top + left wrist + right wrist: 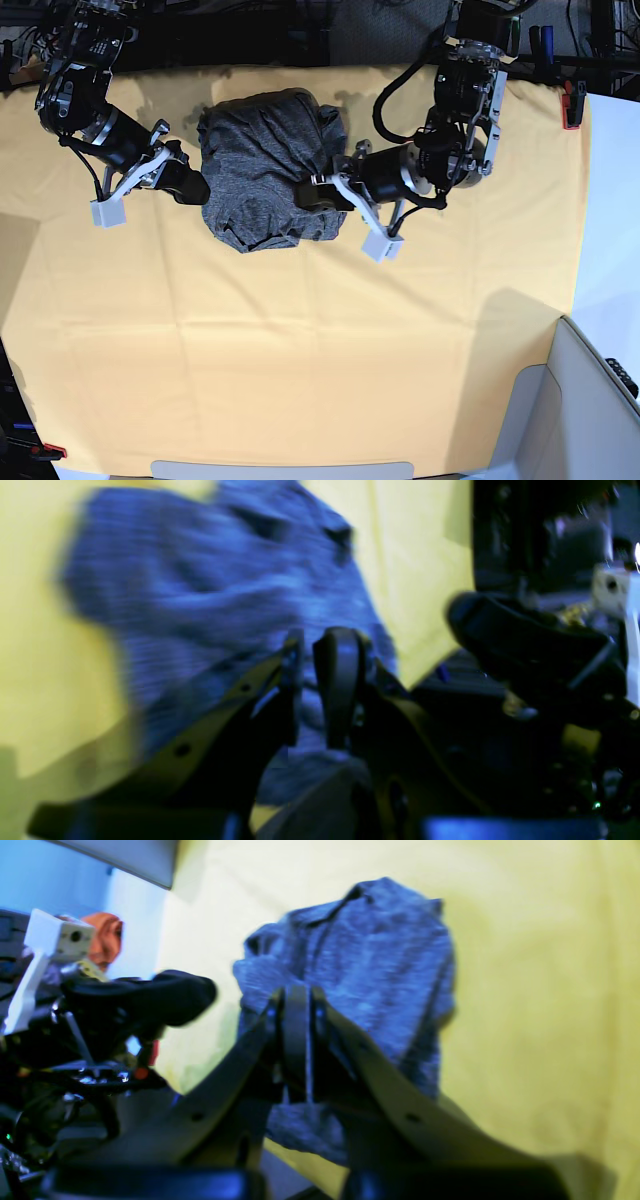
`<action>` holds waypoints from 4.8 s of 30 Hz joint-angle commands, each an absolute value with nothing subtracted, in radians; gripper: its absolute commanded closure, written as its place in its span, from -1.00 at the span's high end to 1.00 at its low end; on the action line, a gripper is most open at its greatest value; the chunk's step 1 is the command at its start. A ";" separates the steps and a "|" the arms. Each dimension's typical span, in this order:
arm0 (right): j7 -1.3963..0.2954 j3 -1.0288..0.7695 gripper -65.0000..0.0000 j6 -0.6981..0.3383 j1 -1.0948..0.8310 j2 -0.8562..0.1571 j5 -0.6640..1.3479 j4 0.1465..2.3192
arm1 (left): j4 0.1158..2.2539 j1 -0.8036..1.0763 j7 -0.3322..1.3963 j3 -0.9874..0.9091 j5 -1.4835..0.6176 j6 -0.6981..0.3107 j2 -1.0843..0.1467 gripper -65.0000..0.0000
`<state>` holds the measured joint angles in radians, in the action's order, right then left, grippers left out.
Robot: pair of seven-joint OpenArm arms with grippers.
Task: Fold the T-shirt properly
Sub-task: 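Release the bundle and reposition both grippers at its sides, then grasp the bundle's sides with both grippers and tuck edges underneath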
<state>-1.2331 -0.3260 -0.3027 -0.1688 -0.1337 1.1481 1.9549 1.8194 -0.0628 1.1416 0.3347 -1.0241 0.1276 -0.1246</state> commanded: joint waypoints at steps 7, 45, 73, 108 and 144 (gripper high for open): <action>-1.222 -0.228 -1.00 -0.358 -0.189 -0.085 1.095 1.969 | 1.669 -0.180 1.102 0.397 -1.041 0.124 -0.108 -0.79; -1.216 -0.246 -0.99 -0.358 -0.042 -0.110 0.742 2.031 | 1.893 0.008 0.898 0.282 -1.047 0.127 -0.229 -0.79; -1.253 -0.277 -1.00 -0.358 -0.131 -0.117 1.207 1.768 | 1.888 0.117 1.173 0.282 -1.041 0.131 -0.091 -0.79; -1.336 -0.277 -1.00 -0.358 -0.159 -0.139 0.820 1.808 | 1.669 0.087 1.170 0.277 -1.040 0.131 -0.242 -0.79; -1.333 -0.242 -1.00 -0.357 -0.160 -0.139 0.947 1.805 | 1.751 -0.071 1.164 0.694 -1.142 0.130 -0.208 -0.78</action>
